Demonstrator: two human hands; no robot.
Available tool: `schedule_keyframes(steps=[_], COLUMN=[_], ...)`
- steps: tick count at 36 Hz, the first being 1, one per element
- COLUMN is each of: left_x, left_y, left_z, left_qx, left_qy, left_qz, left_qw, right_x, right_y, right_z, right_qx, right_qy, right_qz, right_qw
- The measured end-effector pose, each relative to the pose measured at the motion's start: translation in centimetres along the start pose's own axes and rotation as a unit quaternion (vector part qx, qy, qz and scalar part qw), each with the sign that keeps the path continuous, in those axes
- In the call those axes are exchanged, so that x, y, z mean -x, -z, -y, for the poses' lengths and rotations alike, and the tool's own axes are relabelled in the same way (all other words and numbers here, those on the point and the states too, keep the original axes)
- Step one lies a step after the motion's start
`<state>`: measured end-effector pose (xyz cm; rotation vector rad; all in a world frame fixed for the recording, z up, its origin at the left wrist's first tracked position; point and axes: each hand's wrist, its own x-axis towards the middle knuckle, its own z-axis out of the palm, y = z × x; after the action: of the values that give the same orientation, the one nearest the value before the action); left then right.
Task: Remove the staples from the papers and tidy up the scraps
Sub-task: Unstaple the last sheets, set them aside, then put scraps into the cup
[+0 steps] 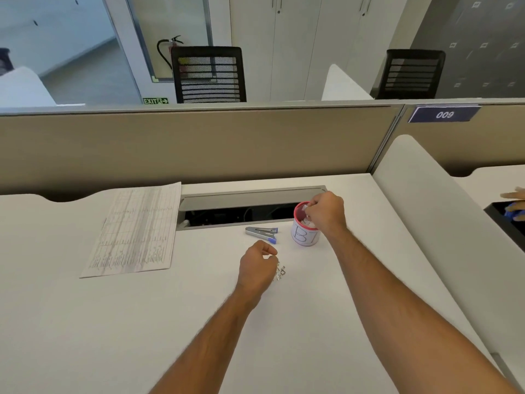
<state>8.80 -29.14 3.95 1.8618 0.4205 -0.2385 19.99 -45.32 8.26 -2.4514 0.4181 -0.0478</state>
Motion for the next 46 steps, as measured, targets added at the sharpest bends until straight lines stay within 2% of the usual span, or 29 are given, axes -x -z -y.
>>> schedule_keyframes(steps=[9,20,26,32,35,39,46], left_x=[-2.4,-2.8,-2.3,-1.7,-1.2,-0.5,0.5], left_y=[0.8,1.5,1.5,1.6,1.5,1.2,0.7], left_z=[0.7,1.0,1.8,2.8,3.3,4.0,4.6], left_qx=[-0.008,-0.001,-0.006,-0.029,-0.041,-0.039,-0.052], left_qy=[0.018,0.02,0.014,0.031,0.041,0.047,0.038], left_qz=[-0.017,-0.022,-0.028,-0.015,-0.008,0.005,0.017], left_qw=[1.0,1.0,1.0,0.999,0.998,0.998,0.998], right_x=[-1.1,-0.9,0.2,2.1,3.2,5.6,7.9], right_y=[-1.5,-0.7,0.0,-0.4,-1.3,-2.8,-6.1], right_z=[2.2,2.8,2.7,3.0,3.1,2.4,-1.6], right_qx=[0.14,0.104,0.069,0.032,0.016,0.047,0.142], right_qy=[-0.01,-0.038,-0.027,0.021,0.065,0.111,0.104], right_qz=[0.016,0.042,0.0,-0.033,0.011,0.138,0.239], right_qw=[0.99,0.993,0.997,0.999,0.998,0.983,0.955])
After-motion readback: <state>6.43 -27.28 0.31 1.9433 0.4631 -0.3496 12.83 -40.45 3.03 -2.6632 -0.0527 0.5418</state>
